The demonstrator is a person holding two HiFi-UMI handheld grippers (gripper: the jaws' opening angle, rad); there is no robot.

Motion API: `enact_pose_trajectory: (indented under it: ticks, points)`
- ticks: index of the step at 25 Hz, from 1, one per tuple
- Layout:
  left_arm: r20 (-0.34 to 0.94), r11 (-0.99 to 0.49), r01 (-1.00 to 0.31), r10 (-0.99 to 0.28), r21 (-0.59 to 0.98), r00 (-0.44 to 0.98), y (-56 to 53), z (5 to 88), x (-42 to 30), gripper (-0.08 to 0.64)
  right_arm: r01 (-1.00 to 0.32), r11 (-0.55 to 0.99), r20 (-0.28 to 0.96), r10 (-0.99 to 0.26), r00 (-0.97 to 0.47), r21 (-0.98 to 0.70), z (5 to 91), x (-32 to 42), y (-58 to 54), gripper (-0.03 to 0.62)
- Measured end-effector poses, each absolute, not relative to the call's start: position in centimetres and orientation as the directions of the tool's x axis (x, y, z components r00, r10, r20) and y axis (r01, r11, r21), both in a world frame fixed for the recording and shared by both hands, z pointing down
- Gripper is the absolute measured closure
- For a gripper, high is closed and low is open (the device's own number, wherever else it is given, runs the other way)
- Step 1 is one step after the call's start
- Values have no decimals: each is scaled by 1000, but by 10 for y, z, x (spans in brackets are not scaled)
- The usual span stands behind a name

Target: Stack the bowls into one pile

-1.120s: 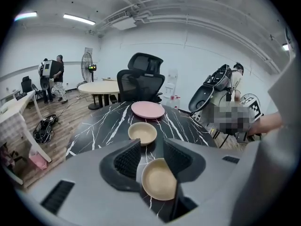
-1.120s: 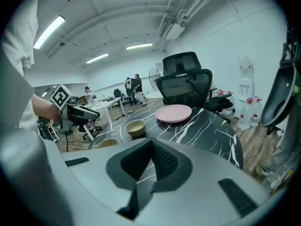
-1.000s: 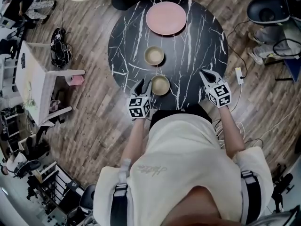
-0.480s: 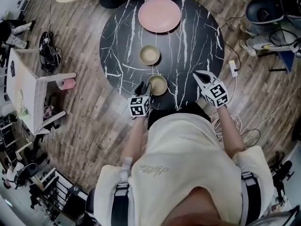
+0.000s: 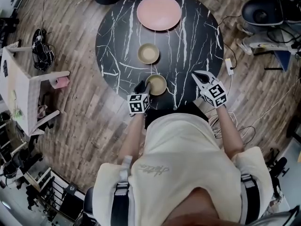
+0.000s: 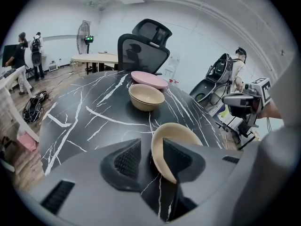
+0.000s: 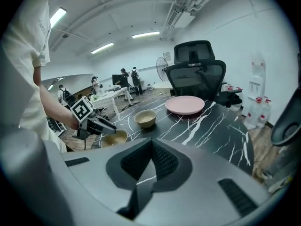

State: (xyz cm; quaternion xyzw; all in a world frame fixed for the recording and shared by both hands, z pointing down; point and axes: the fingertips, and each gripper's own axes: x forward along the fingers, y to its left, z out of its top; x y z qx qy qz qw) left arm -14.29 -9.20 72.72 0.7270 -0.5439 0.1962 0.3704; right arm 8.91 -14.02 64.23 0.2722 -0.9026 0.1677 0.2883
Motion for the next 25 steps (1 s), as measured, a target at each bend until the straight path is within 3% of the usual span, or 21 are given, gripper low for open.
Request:
enact_pose_trajectory:
  ticks: [5, 10, 25]
  points:
    - [693, -129, -925, -628, 357, 355, -90, 736, -142, 419, -606, 779, 622, -396, -675, -162, 649, 83, -141, 588]
    - [694, -140, -916, -613, 376, 378, -87, 740, -137, 510, -612, 775, 623, -402, -672, -160, 650, 80, -146, 588]
    - [686, -224, -921, -616, 319, 388, -101, 702, -129, 525, -627, 750, 576, -423, -699, -210, 650, 82, -154, 588]
